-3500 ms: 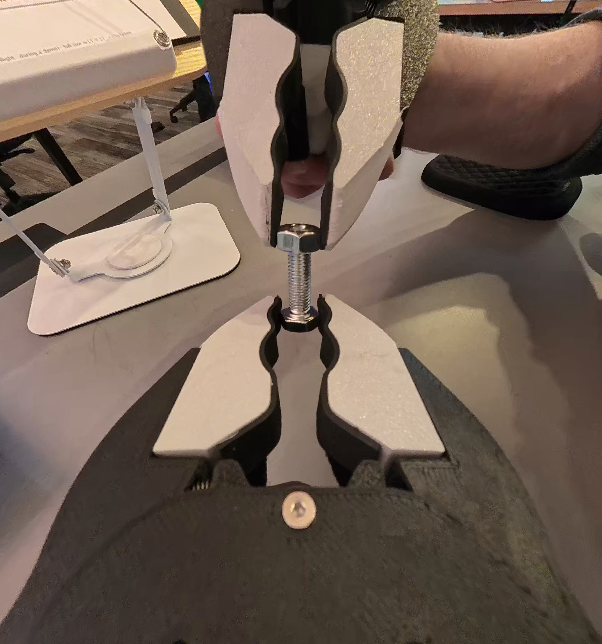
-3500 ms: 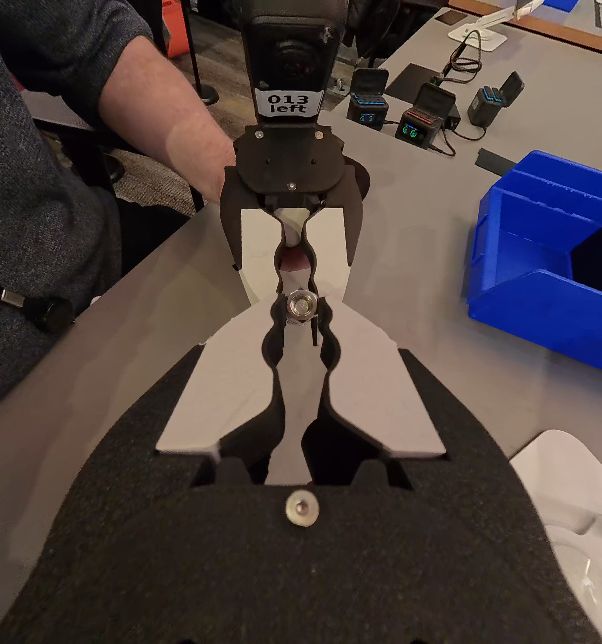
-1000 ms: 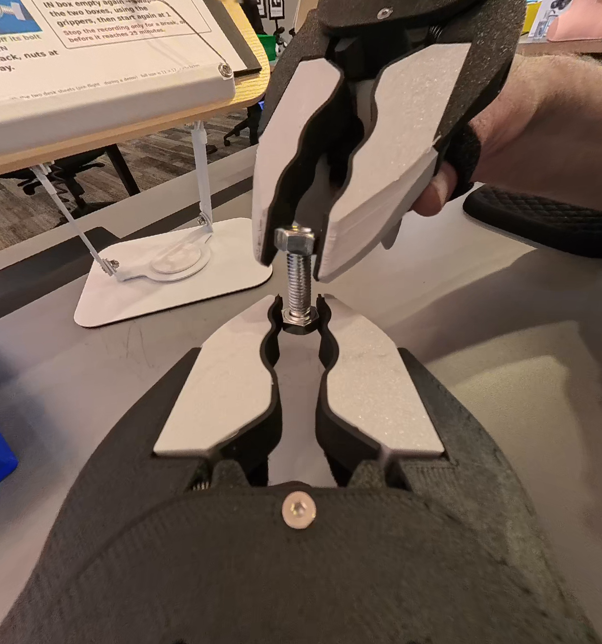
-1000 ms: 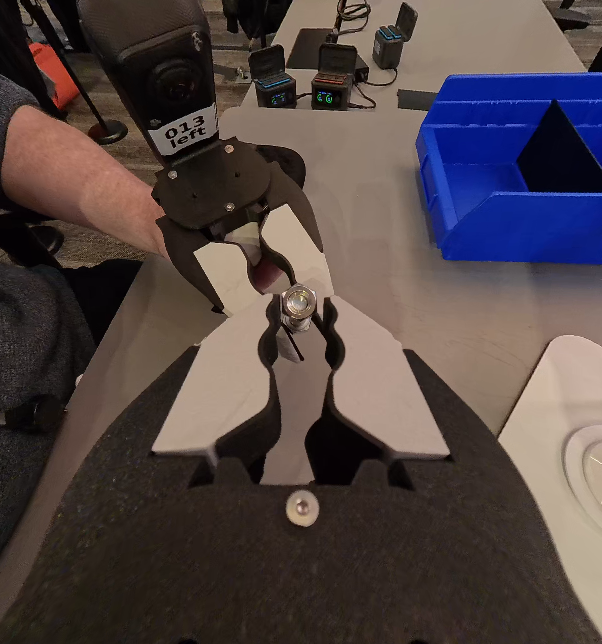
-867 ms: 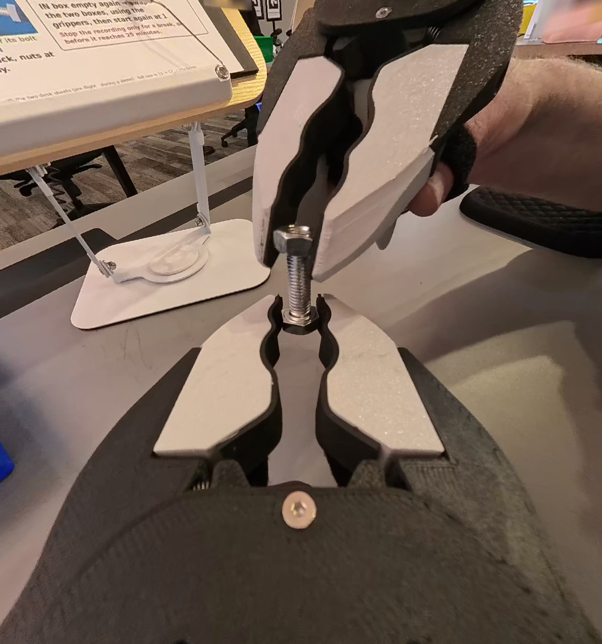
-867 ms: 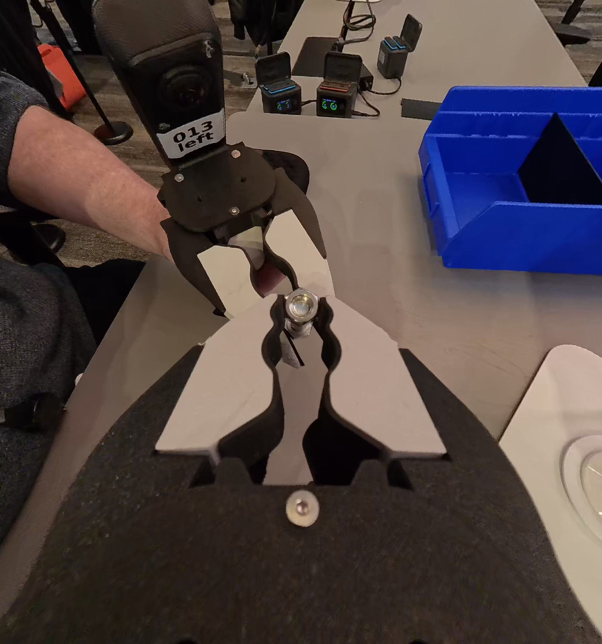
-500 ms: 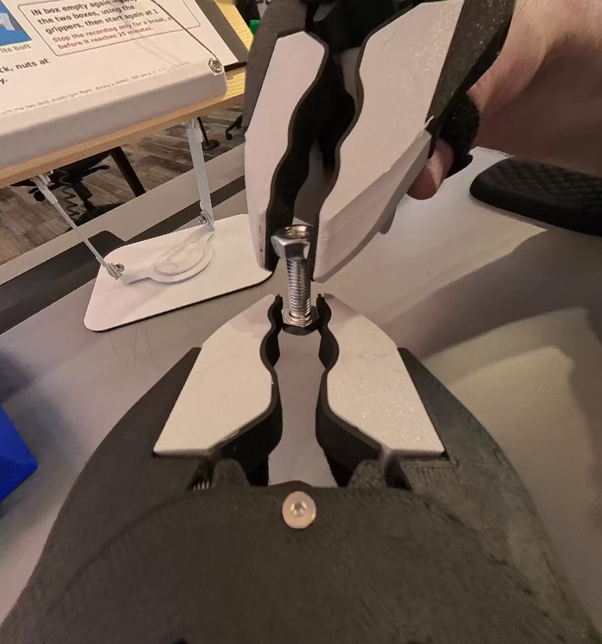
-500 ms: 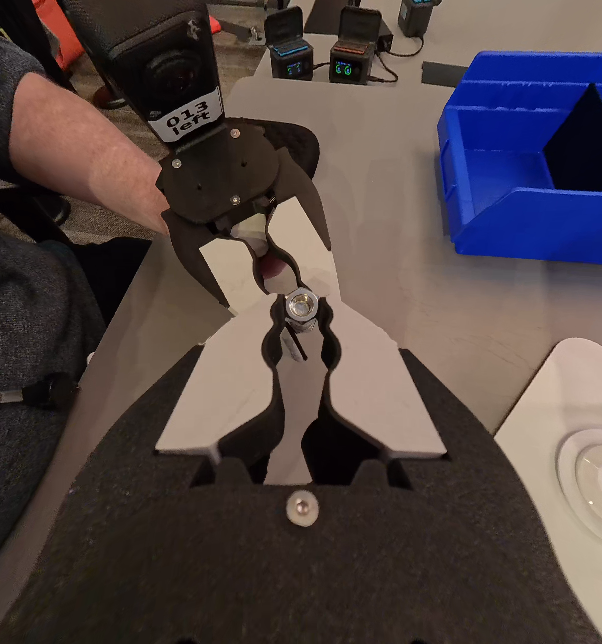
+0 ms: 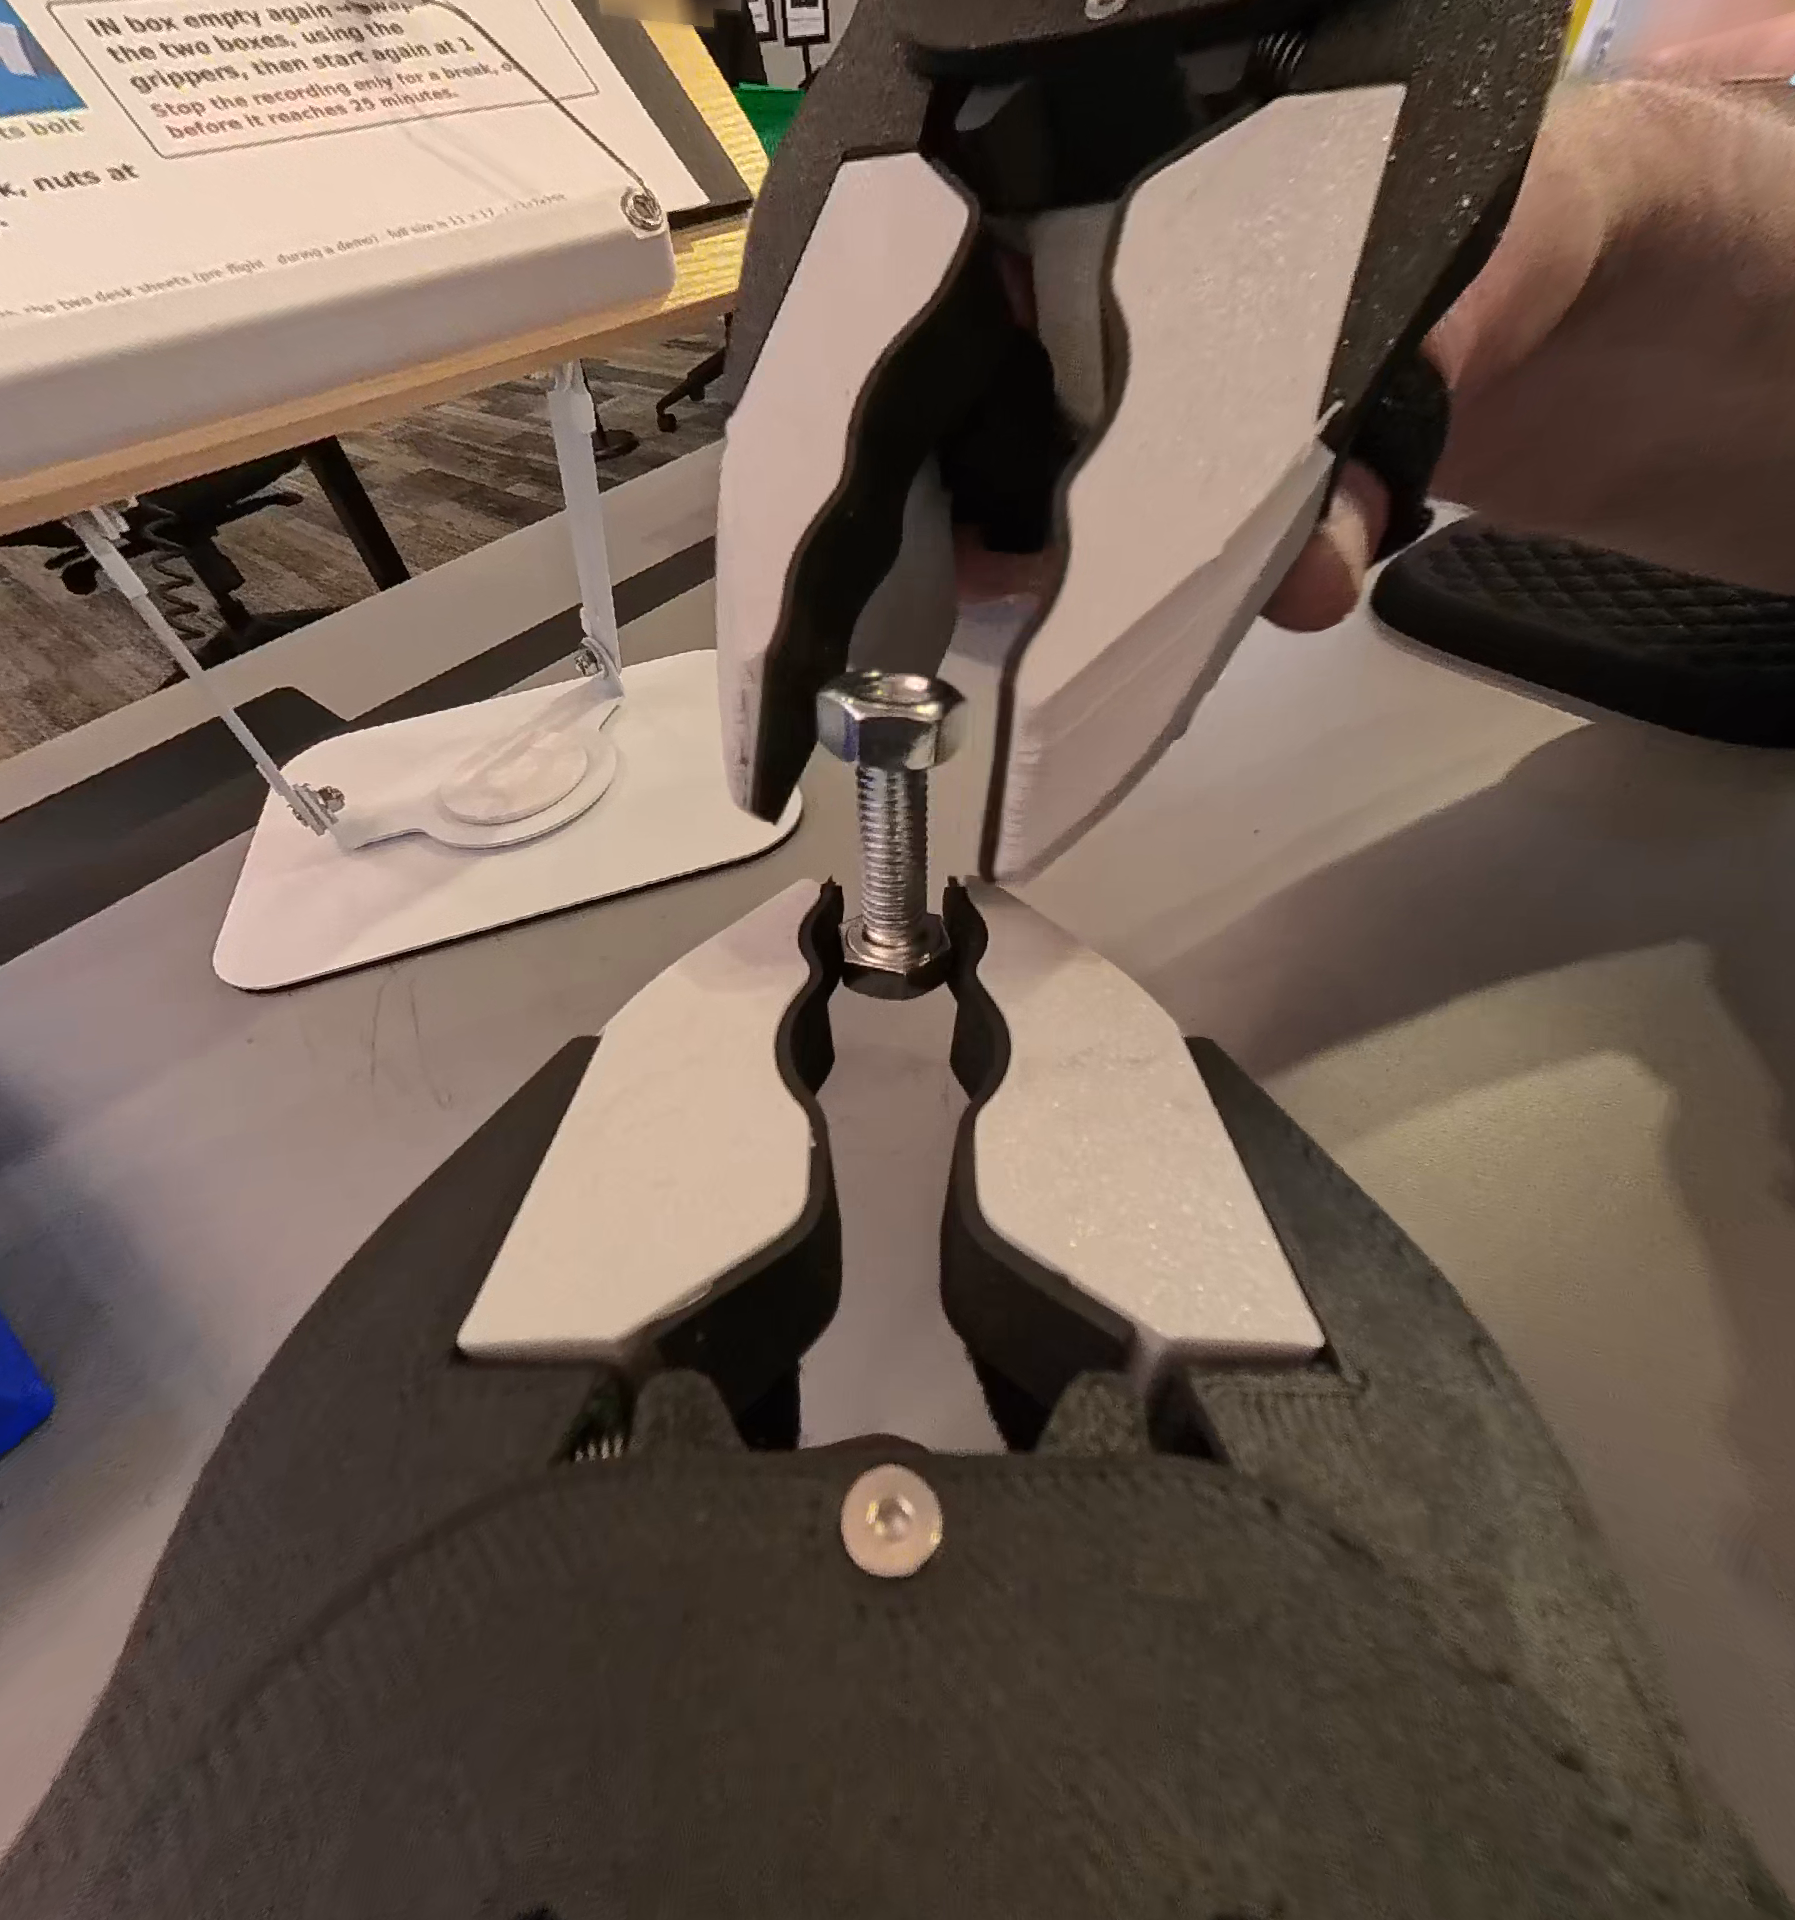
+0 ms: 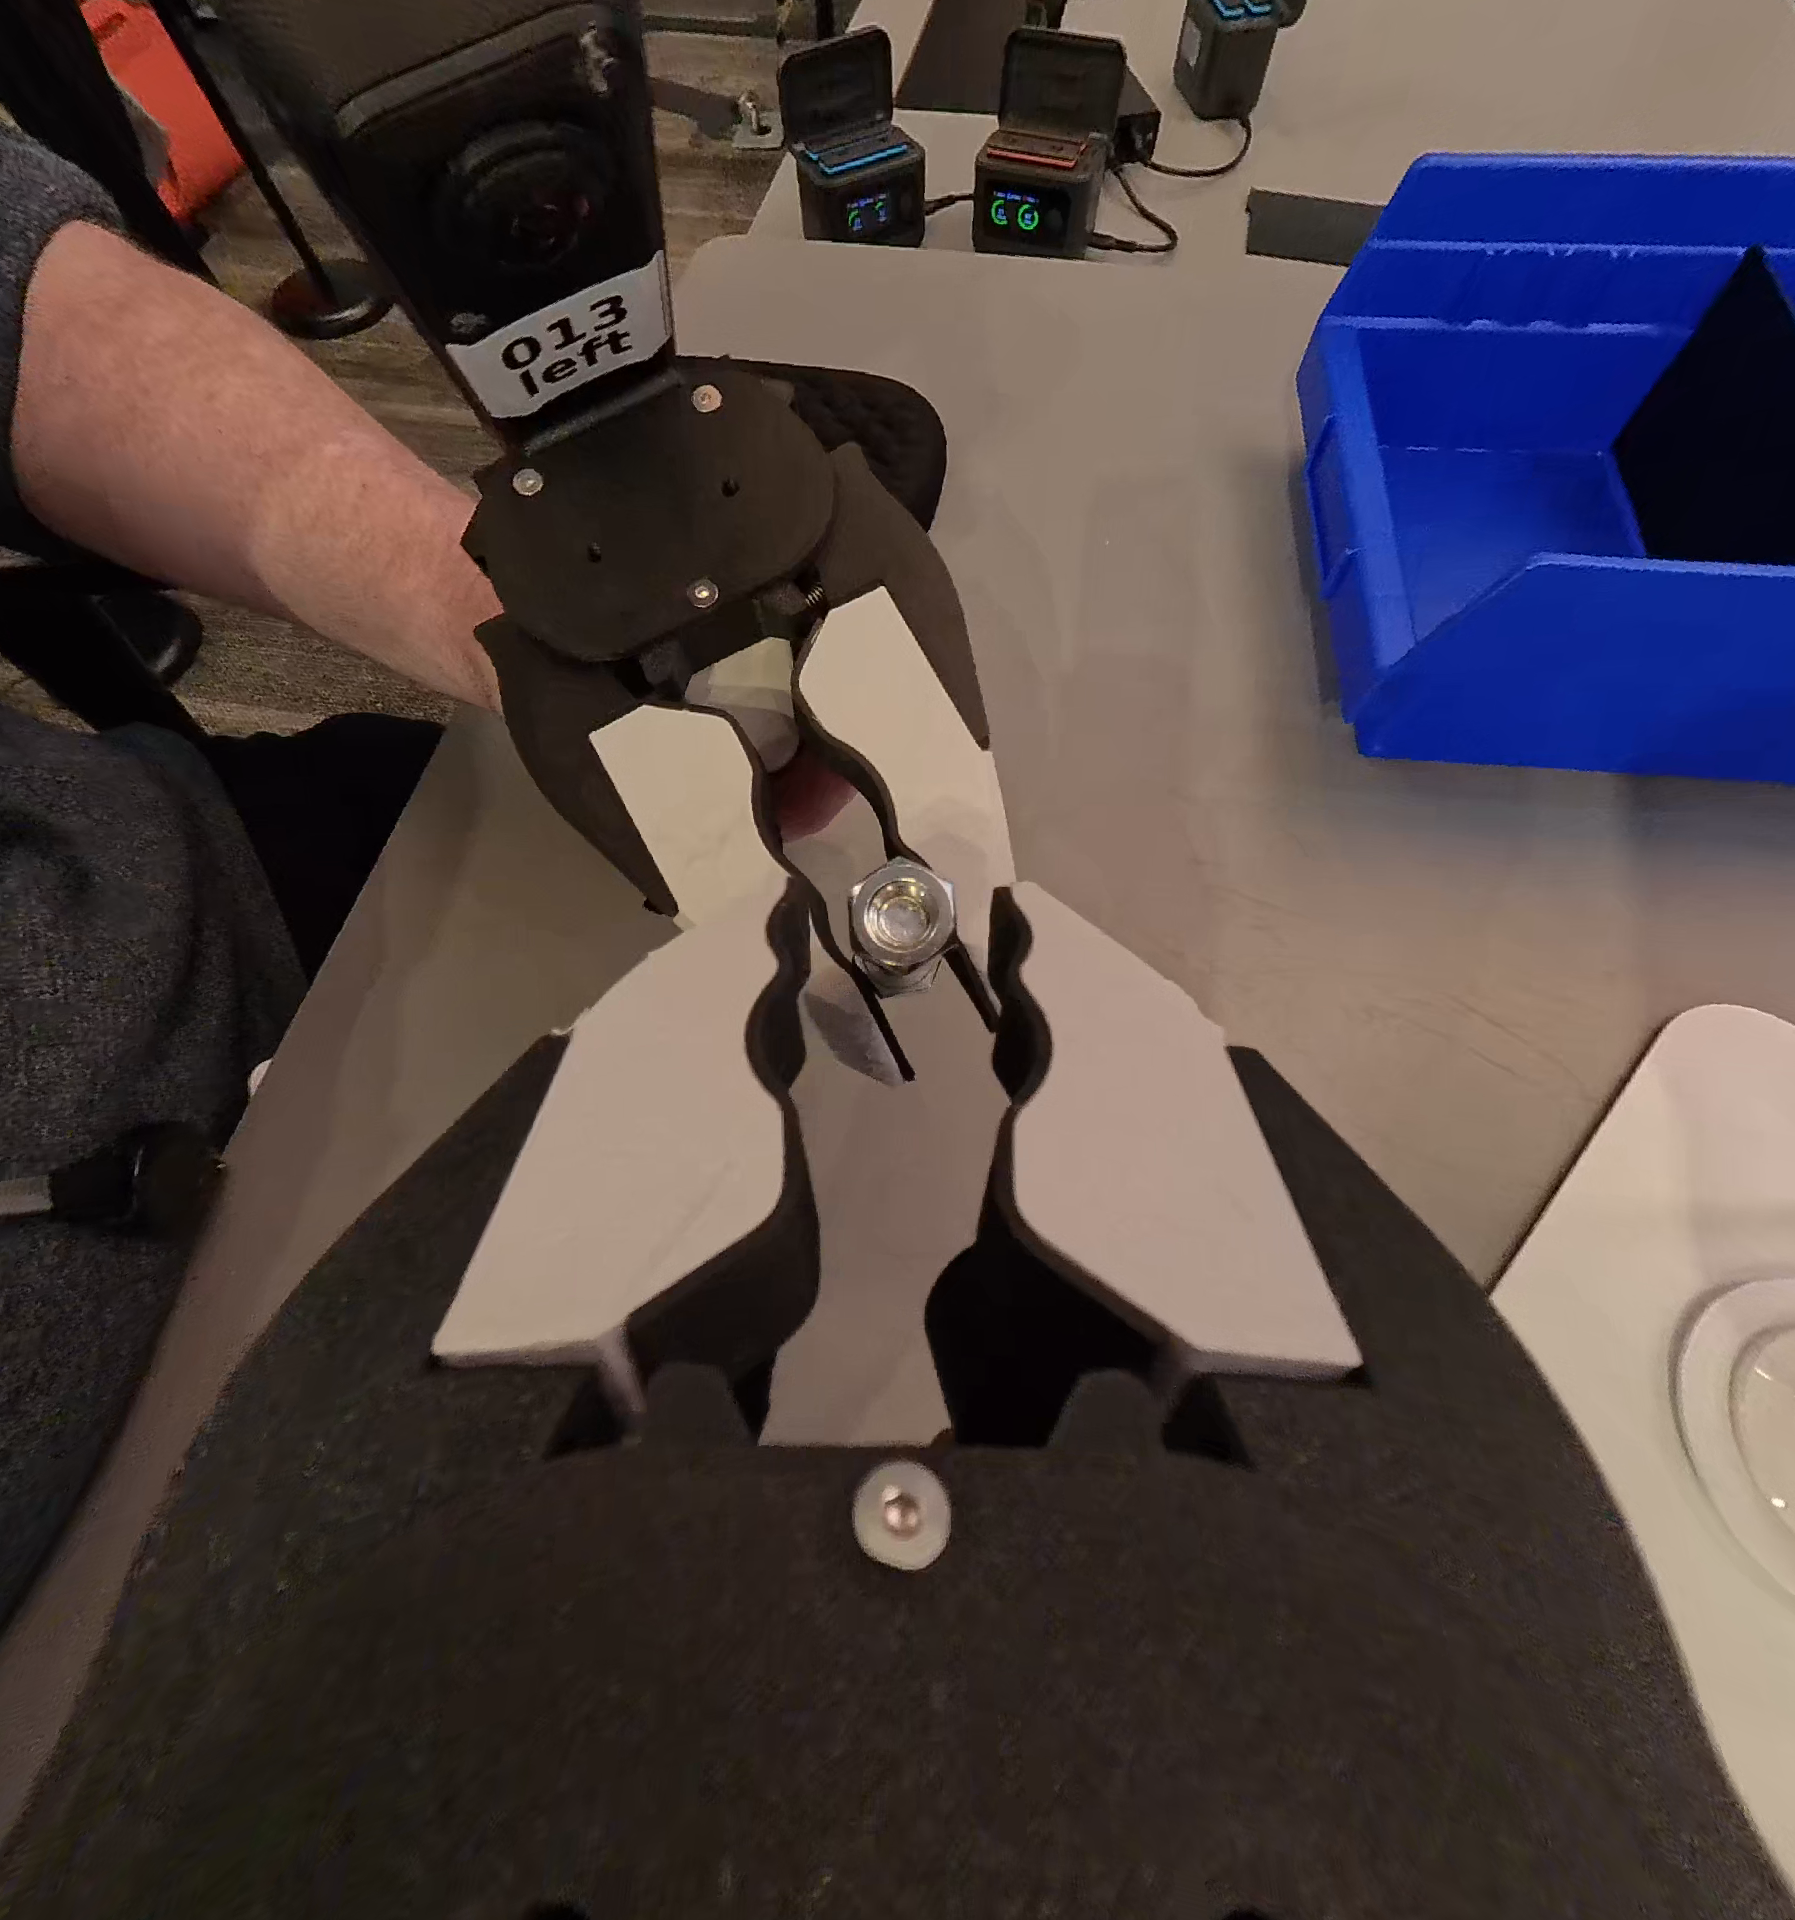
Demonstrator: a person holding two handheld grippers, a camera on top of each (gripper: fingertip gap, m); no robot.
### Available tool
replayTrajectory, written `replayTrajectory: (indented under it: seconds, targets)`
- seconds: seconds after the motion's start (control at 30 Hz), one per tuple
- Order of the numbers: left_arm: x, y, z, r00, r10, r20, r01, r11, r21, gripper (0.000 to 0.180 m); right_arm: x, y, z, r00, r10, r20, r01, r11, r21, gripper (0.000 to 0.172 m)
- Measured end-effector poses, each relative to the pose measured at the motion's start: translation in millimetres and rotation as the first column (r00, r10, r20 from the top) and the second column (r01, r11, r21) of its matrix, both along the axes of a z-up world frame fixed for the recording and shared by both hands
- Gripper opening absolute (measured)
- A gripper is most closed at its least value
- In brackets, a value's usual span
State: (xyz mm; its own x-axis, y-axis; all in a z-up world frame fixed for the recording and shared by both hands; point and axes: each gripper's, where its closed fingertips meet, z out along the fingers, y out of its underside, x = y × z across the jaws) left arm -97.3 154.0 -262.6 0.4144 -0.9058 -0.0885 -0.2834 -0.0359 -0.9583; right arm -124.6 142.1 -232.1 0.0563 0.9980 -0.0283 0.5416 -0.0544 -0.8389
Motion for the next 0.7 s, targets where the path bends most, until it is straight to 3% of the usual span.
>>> replayTrajectory:
  seconds: [0.17,0.33,0.7]
  targets:
    - [3.4,-5.7,2.6,0.999,-0.045,0.029,0.046,0.999,-0.026,0.019,1.8,-7.1,11.1,0.996,0.081,-0.028,-0.079,0.996,0.040,0.042]
    - [5.0,-9.9,13.8,0.988,-0.080,0.129,0.091,0.993,-0.082,0.019,-3.2,-15.5,25.8,0.973,0.162,-0.166,-0.164,0.986,0.002,0.045]
    - [4.5,-11.8,19.2,0.980,-0.096,0.175,0.115,0.988,-0.106,0.019,-0.9,-14.1,26.6,0.955,0.109,-0.277,-0.118,0.993,-0.017,0.040]
